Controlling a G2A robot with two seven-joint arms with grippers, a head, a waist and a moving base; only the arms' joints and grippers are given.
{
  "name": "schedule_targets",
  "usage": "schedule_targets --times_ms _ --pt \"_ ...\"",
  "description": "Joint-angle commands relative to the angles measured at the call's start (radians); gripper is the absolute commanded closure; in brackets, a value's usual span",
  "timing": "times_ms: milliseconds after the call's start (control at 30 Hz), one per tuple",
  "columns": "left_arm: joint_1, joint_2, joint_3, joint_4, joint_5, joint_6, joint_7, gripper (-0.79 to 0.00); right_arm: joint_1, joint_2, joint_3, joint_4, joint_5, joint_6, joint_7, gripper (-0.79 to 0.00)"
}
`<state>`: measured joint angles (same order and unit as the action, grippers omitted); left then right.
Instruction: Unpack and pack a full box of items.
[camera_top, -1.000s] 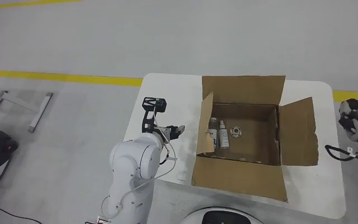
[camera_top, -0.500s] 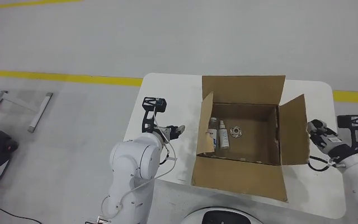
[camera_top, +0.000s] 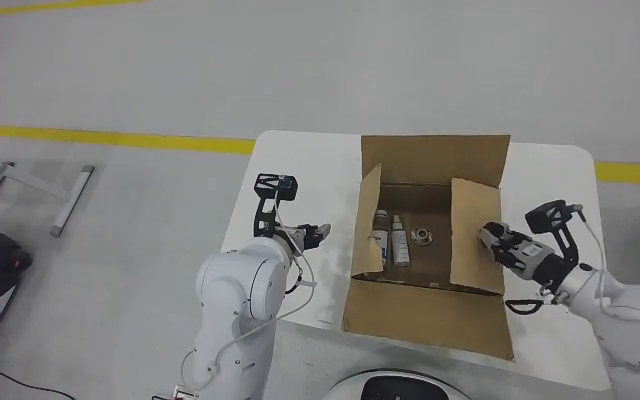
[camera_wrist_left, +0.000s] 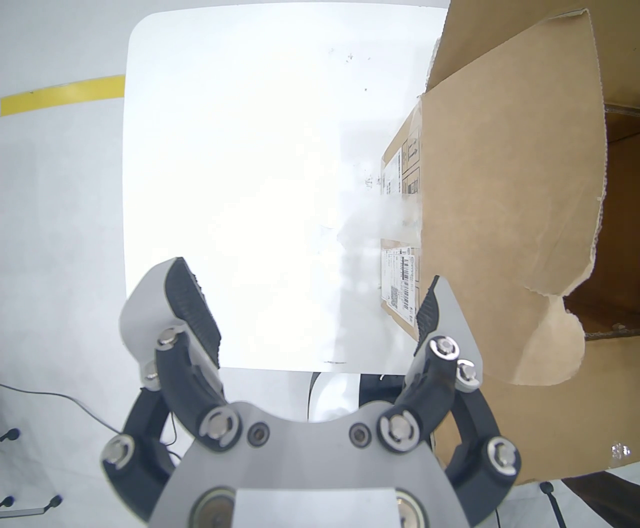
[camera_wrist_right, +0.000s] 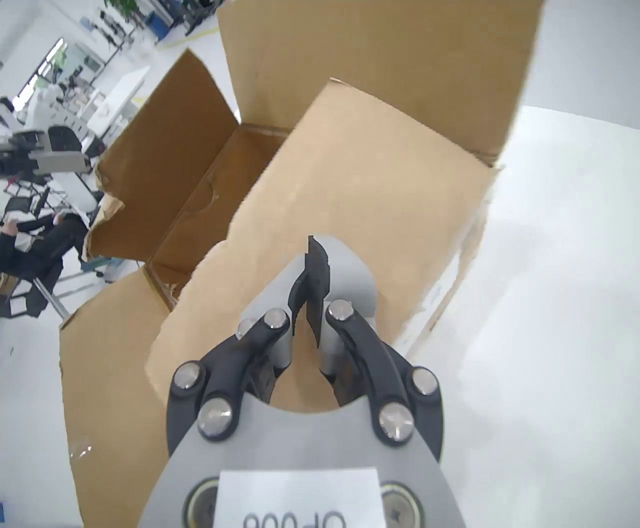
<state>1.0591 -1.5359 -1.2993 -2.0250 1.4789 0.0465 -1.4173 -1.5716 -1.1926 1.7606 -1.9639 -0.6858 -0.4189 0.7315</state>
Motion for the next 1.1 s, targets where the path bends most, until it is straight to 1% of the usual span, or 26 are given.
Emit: schedule_targets --times_ms 0,133,233,433,500,600,667,700,733,767,800,833,867,933,1067 --pt "0.000 0.000 0.000 0.000 0.000 0.000 0.000 -0.785 0.024 0.003 -0.032 0.022 -0.025 0.003 0.037 0.000" --pt "0.000 0.000 0.000 0.000 0.000 0.000 0.000 -0.785 0.075 0.007 -0.080 0.070 -0.035 0.015 0.073 0.000" --pt "0.000 0.000 0.000 0.000 0.000 0.000 0.000 -0.785 0.092 0.009 -0.090 0.082 -0.022 0.019 0.062 0.000" --pt "0.003 0.000 0.000 0.001 -0.003 0.000 0.009 -0.785 0.072 0.016 -0.024 0.032 0.051 0.004 -0.003 0.000" --pt "0.020 0.003 0.002 -0.005 -0.024 -0.038 0.069 -0.785 0.052 0.019 0.011 0.008 0.086 -0.003 -0.024 0.000" --pt "0.030 0.005 0.011 -0.025 -0.065 -0.080 0.128 -0.785 0.023 0.023 0.057 -0.017 0.130 -0.016 -0.045 0.000" --pt "0.034 0.004 0.017 -0.031 -0.108 -0.089 0.197 -0.785 0.011 0.026 0.079 -0.027 0.138 -0.016 -0.045 0.000" --pt "0.039 0.005 0.020 -0.020 -0.116 -0.101 0.208 -0.736 0.006 0.028 0.087 -0.030 0.139 -0.013 -0.046 0.000" --pt "0.038 0.006 0.027 -0.012 -0.120 -0.120 0.212 -0.579 0.001 0.029 0.091 -0.033 0.140 -0.012 -0.047 0.000" --pt "0.036 0.007 0.033 -0.007 -0.117 -0.136 0.226 -0.366 -0.003 0.030 0.094 -0.034 0.143 -0.011 -0.048 0.000" --pt "0.037 0.008 0.038 0.000 -0.124 -0.147 0.247 -0.286 -0.006 0.031 0.096 -0.034 0.144 -0.012 -0.050 0.000" --pt "0.039 0.009 0.047 0.006 -0.133 -0.167 0.267 -0.083 -0.008 0.032 0.097 -0.034 0.146 -0.012 -0.052 0.000" --pt "0.040 0.010 0.054 0.014 -0.139 -0.187 0.282 0.000 -0.011 0.033 0.097 -0.035 0.146 -0.013 -0.053 0.000" --pt "0.043 0.012 0.064 0.028 -0.162 -0.224 0.311 0.000 -0.014 0.034 0.095 -0.034 0.145 -0.015 -0.057 0.000" --pt "0.036 0.016 0.086 0.061 -0.169 -0.258 0.327 0.000 -0.017 0.038 0.093 -0.034 0.144 -0.008 -0.062 0.000"
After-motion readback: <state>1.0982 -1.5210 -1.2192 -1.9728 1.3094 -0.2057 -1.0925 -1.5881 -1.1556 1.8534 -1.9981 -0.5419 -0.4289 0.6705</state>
